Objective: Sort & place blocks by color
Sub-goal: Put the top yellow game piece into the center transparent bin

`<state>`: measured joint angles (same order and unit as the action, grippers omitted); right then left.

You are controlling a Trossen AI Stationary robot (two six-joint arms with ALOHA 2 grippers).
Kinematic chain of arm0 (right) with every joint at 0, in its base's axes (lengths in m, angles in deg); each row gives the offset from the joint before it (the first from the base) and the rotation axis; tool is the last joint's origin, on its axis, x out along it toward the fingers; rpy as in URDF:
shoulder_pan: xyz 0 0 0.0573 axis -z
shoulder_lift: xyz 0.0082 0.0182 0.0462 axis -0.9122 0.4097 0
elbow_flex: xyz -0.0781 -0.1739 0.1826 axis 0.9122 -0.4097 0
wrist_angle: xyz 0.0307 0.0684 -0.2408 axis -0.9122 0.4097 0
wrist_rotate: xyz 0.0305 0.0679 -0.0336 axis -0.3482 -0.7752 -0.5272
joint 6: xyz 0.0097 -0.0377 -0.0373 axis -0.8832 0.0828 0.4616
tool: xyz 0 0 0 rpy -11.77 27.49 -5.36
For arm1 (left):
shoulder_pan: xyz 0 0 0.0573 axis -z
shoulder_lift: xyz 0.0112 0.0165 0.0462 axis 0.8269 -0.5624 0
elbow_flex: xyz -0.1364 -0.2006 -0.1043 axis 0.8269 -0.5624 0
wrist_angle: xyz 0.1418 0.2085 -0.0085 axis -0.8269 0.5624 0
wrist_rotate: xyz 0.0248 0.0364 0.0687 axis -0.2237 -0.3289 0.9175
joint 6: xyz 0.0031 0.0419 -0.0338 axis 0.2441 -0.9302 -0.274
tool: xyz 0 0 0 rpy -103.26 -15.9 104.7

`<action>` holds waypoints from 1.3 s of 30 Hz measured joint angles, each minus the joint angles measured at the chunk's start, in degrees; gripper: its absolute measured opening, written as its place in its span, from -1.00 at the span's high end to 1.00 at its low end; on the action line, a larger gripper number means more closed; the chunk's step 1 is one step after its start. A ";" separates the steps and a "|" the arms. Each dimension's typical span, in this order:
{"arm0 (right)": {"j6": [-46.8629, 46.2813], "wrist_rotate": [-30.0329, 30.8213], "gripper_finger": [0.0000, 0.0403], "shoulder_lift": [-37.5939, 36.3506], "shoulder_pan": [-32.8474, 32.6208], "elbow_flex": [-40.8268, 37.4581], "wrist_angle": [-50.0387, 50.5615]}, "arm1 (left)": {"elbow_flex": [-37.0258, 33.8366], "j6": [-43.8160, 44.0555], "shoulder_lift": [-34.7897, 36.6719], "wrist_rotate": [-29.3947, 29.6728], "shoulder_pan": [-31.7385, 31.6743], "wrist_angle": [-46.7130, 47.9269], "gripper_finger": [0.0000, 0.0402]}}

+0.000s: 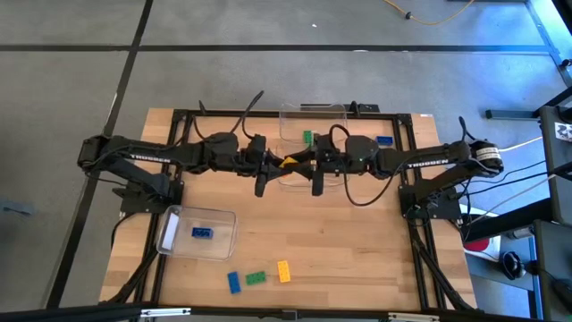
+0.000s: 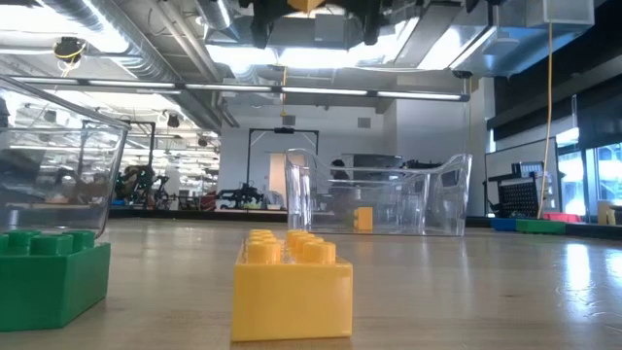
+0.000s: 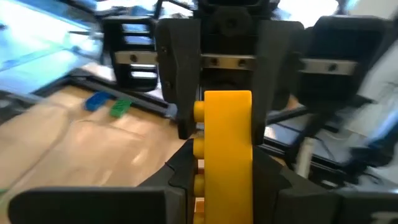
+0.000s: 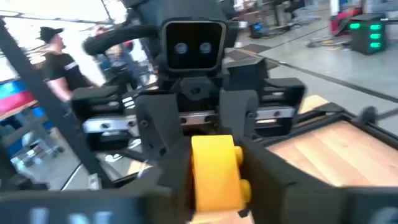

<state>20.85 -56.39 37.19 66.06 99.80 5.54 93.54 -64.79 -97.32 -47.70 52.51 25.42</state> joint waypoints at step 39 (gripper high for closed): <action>4.93 9.33 0.54 -27.44 2.89 -0.42 39.86 | -12.29 -4.11 35.69 7.78 -4.85 15.57 0.02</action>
<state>25.78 -47.06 9.76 68.95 99.39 45.41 81.25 -68.89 -61.63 -39.91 47.66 40.99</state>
